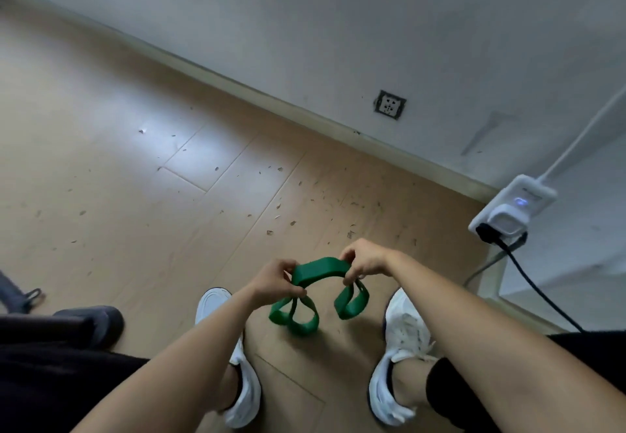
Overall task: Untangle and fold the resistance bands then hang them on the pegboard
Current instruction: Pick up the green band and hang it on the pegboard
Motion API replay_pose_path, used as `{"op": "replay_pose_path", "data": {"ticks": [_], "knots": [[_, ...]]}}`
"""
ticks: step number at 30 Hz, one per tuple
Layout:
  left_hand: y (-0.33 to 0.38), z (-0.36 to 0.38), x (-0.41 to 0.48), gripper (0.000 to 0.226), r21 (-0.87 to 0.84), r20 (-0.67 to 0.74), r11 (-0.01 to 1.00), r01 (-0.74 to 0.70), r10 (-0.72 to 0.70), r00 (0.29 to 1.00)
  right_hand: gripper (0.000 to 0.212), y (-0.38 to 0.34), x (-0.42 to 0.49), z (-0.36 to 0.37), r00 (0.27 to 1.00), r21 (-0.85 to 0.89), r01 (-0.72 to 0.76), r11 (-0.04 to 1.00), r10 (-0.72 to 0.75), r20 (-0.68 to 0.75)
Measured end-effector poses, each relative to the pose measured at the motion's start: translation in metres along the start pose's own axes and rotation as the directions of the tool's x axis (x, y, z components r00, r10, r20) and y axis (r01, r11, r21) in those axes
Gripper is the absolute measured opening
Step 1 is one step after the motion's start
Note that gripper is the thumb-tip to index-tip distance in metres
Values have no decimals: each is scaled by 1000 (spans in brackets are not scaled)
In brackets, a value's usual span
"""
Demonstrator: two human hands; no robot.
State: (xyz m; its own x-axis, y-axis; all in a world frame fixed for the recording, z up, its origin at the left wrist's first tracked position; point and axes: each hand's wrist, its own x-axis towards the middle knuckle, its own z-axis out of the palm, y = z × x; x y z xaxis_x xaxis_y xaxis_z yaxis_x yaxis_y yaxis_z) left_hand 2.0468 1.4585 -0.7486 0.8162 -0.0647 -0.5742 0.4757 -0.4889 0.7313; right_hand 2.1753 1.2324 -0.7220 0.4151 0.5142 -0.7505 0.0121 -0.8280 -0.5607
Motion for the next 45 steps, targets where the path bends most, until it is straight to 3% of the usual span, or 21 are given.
{"op": "replay_pose_path", "data": {"ticks": [5, 8, 11, 15, 18, 21, 27, 32, 36, 41, 45], "knots": [[63, -34, -23, 35, 226, -123, 954, -197, 229, 966, 29, -42, -46, -47, 985, -161, 119, 980, -137, -107], [99, -61, -37, 31, 272, -130, 922, -276, 320, 939, 30, -69, -79, -74, 954, -227, 199, 953, -241, -176], [138, -88, -52, 26, 229, -131, 910, -345, 380, 916, 30, -93, -113, -99, 900, -237, 286, 929, -345, -266], [186, -114, -81, 27, 75, -227, 887, -455, 459, 859, 33, -119, -161, -127, 787, -69, 462, 884, -444, -427], [221, -126, -100, 38, -23, -304, 835, -549, 518, 800, 32, -135, -195, -137, 701, 25, 591, 806, -499, -510], [253, -134, -109, 35, -46, -371, 783, -621, 563, 738, 30, -147, -217, -145, 618, 89, 706, 703, -549, -562], [328, -161, -120, 29, -183, -415, 702, -688, 580, 701, 31, -179, -260, -177, 476, 46, 799, 599, -585, -657], [402, -172, -126, 44, -294, -436, 587, -754, 620, 652, 30, -209, -296, -211, 306, -88, 832, 548, -584, -752], [452, -186, -131, 42, -279, -426, 548, -788, 665, 613, 26, -231, -325, -243, 188, -136, 866, 481, -565, -804], [505, -208, -134, 26, -224, -428, 537, -813, 695, 577, 22, -257, -357, -287, 91, -236, 847, 476, -567, -818], [543, -228, -136, 34, -173, -349, 540, -823, 748, 565, 21, -277, -377, -320, 23, -243, 858, 453, -506, -862]]}}
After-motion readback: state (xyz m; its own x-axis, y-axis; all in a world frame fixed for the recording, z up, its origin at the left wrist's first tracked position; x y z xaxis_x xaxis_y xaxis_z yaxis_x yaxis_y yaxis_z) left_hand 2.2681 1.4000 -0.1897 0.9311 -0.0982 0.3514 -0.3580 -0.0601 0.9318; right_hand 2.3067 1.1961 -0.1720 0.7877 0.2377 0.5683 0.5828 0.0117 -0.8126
